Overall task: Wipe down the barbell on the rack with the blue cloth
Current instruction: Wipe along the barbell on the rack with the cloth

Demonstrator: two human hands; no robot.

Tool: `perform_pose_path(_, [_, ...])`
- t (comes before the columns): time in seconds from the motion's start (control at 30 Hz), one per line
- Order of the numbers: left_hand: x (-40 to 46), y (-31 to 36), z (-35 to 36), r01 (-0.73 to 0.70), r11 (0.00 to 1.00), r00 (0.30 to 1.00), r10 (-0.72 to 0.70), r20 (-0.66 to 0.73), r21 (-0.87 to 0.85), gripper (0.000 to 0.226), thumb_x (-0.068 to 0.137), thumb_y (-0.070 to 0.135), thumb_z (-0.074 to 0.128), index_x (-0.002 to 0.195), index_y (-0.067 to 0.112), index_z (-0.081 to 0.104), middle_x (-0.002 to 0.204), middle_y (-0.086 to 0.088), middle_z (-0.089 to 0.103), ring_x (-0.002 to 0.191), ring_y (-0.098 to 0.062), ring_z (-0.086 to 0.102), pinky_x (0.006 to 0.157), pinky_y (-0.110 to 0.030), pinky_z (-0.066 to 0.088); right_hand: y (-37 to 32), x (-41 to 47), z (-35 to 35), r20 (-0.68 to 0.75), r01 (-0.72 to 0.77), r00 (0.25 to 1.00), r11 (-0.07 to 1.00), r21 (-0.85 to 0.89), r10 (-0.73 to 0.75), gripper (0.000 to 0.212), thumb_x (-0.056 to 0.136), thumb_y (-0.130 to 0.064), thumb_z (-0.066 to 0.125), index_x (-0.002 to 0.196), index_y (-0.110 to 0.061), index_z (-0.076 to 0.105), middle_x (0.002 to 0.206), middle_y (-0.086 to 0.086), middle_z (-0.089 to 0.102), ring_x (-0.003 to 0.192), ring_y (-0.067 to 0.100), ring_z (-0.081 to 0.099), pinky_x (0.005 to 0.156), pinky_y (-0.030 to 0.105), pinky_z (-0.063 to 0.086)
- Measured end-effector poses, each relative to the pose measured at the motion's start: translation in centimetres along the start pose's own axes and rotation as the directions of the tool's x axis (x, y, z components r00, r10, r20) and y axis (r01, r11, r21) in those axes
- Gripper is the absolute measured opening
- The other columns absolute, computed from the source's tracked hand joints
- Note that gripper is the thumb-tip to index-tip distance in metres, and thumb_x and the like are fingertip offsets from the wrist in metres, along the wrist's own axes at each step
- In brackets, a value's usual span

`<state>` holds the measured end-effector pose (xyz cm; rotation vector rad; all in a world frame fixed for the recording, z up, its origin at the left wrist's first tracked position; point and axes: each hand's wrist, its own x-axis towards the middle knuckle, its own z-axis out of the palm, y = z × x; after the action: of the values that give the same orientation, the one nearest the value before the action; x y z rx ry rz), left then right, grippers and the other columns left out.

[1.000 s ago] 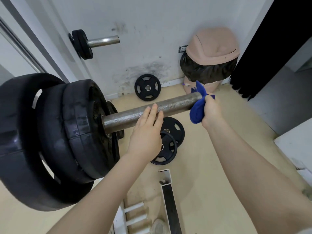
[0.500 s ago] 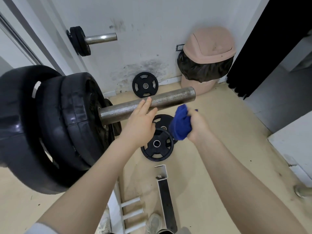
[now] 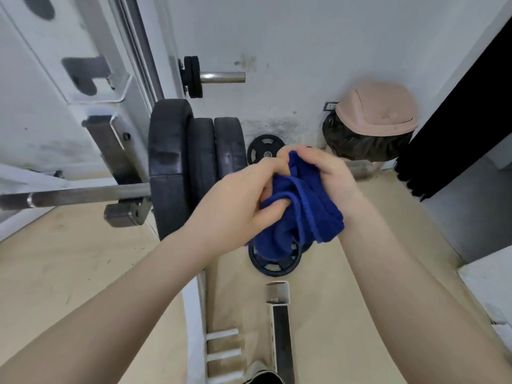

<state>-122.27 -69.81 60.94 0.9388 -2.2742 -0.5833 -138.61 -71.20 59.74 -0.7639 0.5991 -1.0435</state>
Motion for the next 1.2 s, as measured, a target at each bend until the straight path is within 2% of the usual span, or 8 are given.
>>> perform_pose_path(0.13, [-4.2,-1.4,-5.2,-0.107,0.994,0.959,0.099,-0.265,-0.014,0.014,0.074,0.015,0.052,0.087,0.019,0.056,0.068,0.006,0.042,0.064,-0.001,0.041,0.061,-0.011,0.036,1.3,2.1,6.4,0.129,-0.015,0.991,0.989,-0.146,0.035,0.017,0.084,-0.015,0.055,0.069,-0.013,0.062,0.068,0.006,0.06,0.066,0.017,0.058,0.067,0.026,0.051])
perform_pose_path(0.3, [-11.4,-6.7,-12.8,-0.104,0.991,0.867,0.133,-0.481,0.087,0.015,0.077,0.009,0.054,0.086,0.008,0.066,0.104,0.003,0.052,0.093,-0.009,0.051,0.081,-0.014,0.04,6.0,7.0,16.0,0.165,0.023,0.985,0.919,-0.393,0.046,0.022,0.086,0.002,0.048,0.074,-0.009,0.062,0.073,0.003,0.064,0.067,0.014,0.062,0.064,0.023,0.052])
perform_pose_path(0.47, [-19.8,-10.6,-20.6,0.166,0.986,0.871,-0.154,-0.466,-0.014,0.015,0.071,0.024,0.044,0.079,0.028,0.056,0.061,0.015,0.052,0.064,0.007,0.047,0.06,-0.006,0.037,12.9,11.8,25.6,0.063,0.024,0.998,0.707,-0.707,0.029,0.021,0.093,-0.014,0.055,0.112,-0.015,0.063,0.097,-0.005,0.066,0.088,0.007,0.062,0.081,0.024,0.051])
perform_pose_path(0.6, [-25.6,-14.5,-26.0,0.404,0.915,0.83,-0.363,-0.424,0.009,0.005,0.081,0.025,0.051,0.082,0.026,0.056,0.06,0.01,0.057,0.06,0.004,0.051,0.058,-0.01,0.038,18.0,14.3,32.7,0.179,0.139,0.984,0.658,-0.74,-0.006,0.019,0.095,-0.028,0.05,0.106,-0.023,0.064,0.102,-0.016,0.064,0.096,-0.004,0.06,0.088,0.022,0.049])
perform_pose_path(0.77, [-31.6,-18.9,-29.7,0.601,0.777,0.729,-0.629,-0.269,-0.188,0.006,0.086,0.013,0.054,0.084,0.012,0.06,0.074,0.001,0.064,0.063,-0.002,0.054,0.058,-0.015,0.041,25.6,17.0,37.1,0.337,0.137,0.894,0.537,-0.832,0.294,0.047,0.082,-0.014,0.071,0.124,-0.021,0.052,0.106,0.002,0.067,0.102,0.014,0.065,0.096,0.034,0.05])
perform_pose_path(0.9, [-35.3,-21.2,-32.3,0.649,0.697,0.651,-0.717,-0.25,-0.307,0.007,0.082,0.014,0.055,0.08,0.016,0.062,0.078,-0.007,0.067,0.073,-0.018,0.062,0.068,-0.03,0.048,30.6,20.6,39.8,0.435,0.321,0.844,0.353,-0.879,0.314,0.027,0.082,-0.008,0.067,0.108,-0.015,0.062,0.105,0.011,0.066,0.092,0.015,0.063,0.09,0.037,0.051])
perform_pose_path(1.07, [-39.3,-25.0,-35.6,0.741,0.605,0.487,-0.783,-0.388,-0.291,0.019,0.085,0.02,0.053,0.073,0.005,0.057,0.064,-0.005,0.054,0.059,-0.014,0.05,0.057,-0.025,0.039,35.7,26.0,42.6,0.41,0.146,0.783,0.502,-0.852,0.468,0.023,0.088,-0.012,0.056,0.11,-0.015,0.062,0.107,0.005,0.068,0.101,0.013,0.064,0.092,0.032,0.05])
perform_pose_path(1.2, [-42.7,-29.6,-39.0,0.773,0.538,0.421,-0.832,-0.362,-0.337,0.033,0.082,0.03,0.051,0.079,-0.002,0.058,0.069,-0.018,0.056,0.065,-0.027,0.053,0.062,-0.035,0.042,40.1,31.2,46.5,0.401,0.303,0.818,0.285,-0.909,0.411,0.025,0.085,-0.003,0.041,0.095,-0.012,0.063,0.085,0.011,0.064,0.076,0.017,0.056,0.071,0.035,0.045])
